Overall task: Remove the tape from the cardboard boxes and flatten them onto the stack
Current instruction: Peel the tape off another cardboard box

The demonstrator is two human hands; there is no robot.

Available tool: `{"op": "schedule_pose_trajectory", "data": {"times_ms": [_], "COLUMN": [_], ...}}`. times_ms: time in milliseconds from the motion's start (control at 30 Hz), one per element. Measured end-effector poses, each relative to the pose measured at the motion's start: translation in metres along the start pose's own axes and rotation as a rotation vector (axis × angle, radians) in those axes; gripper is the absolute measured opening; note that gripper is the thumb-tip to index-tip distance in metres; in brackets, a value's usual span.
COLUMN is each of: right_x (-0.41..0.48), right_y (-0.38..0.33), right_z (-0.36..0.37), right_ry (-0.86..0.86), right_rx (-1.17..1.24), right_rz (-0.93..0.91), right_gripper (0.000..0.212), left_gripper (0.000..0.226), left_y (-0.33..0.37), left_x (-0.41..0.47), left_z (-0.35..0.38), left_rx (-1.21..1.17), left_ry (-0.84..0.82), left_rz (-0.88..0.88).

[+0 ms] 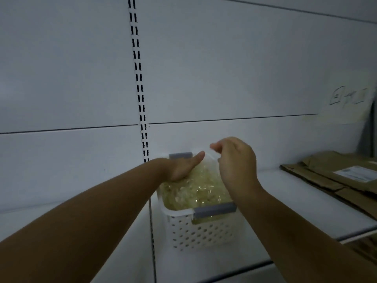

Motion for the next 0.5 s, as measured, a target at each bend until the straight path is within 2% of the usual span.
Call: {"op": "schedule_pose_trajectory", "data": {"times_ms": [33, 67, 133, 167, 233, 333, 400, 500], "right_x": [-0.007, -0.012, -0.017, -0.019, -0.021, -0.022, -0.019, -0.014], "right_y": [-0.007, -0.012, -0.01, -0.005, -0.002, -0.004, -0.001, -0.004], "right_z": [-0.006, -0.003, 0.021, 0.032, 0.043, 0.045, 0.044, 0.034], "right_ry": [0.044, -0.004, -0.293, -0.429, -0.556, -0.556, -0.513, -0.324], "right_rx": [0.013, -0.051, -0.223, -0.305, -0.41, -0.479, -0.526, -0.569], "right_rz": [-0.055, -0.07, -0.007, 0.034, 0.018, -0.025, -0.018, -0.046], "right_gripper": [0.027, 0.025, 0.022, 0.024, 0.034, 0.032, 0.04, 0.046], "left_gripper": [0.08, 0.085, 0.097, 0.093, 0.075, 0.06, 0.052, 0.049], "left_y": [0.0, -0.006, -0.008, -0.008, -0.007, -0.013, -0.024, -0.025], "left_x": [-0.001, 0.005, 0.001, -0.002, -0.008, -0.019, -0.028, -0.032], "left_z": [-0.002, -0.007, -0.014, -0.017, -0.024, -0.037, -0.044, -0.045], "left_rx": [-0.025, -0.071, -0.162, -0.239, -0.397, -0.563, -0.698, -0.645], "left_ry": [0.037, 0.079, 0.146, 0.188, 0.256, 0.45, 0.612, 0.662], "left_rz": [0.027, 0.066, 0.097, 0.122, 0.183, 0.256, 0.283, 0.31]}}
Point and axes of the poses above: each hand's wrist, its own x-axis towards the middle knuckle, its own z-axis out of the palm, y = z × x, the point moved 7 cm from there along x, towards the middle knuckle, and after that the axes turned 6 degrees about -y, right-handed, at the moved point
